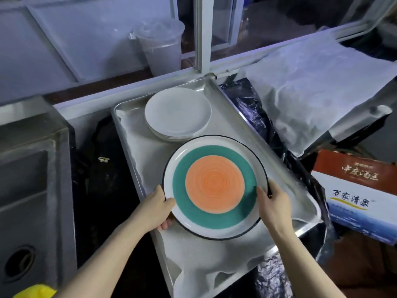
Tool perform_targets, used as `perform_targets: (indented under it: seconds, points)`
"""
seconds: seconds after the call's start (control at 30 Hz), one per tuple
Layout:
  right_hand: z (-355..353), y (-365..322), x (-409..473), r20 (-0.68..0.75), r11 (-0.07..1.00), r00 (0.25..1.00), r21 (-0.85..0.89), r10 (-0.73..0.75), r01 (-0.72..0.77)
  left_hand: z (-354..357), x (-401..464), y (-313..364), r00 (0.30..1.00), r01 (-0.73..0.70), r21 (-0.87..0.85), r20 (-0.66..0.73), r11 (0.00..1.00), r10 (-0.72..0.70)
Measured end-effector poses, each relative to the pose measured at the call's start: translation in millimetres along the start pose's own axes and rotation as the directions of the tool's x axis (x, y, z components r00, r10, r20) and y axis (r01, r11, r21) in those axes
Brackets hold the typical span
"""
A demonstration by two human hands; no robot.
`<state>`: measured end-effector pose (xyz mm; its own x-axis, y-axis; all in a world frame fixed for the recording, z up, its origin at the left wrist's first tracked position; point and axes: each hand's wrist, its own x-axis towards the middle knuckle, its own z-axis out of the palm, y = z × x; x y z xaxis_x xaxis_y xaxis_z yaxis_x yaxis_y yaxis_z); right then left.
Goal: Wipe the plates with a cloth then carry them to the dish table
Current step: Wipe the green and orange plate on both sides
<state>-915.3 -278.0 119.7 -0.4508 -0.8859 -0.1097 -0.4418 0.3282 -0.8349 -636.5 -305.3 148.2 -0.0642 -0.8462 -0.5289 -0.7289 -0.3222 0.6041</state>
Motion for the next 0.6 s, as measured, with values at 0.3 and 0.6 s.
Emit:
perform_targets:
  seconds: [0.3,0.6]
  points:
    - [-1.1,8.2,20.4,-0.001,0.997,1.000,-0.082,-0.008,0.008,13.1,13.8,5.5,0.999,0.029,0.127,0.032,0.992,-0.033]
    - [0.0,13.6,30.6,-0.046,0.989,0.997,-0.135,0.060,-0.066,13.9,23.3,8.7,1.000,0.025,0.229,0.001,0.973,-0.026]
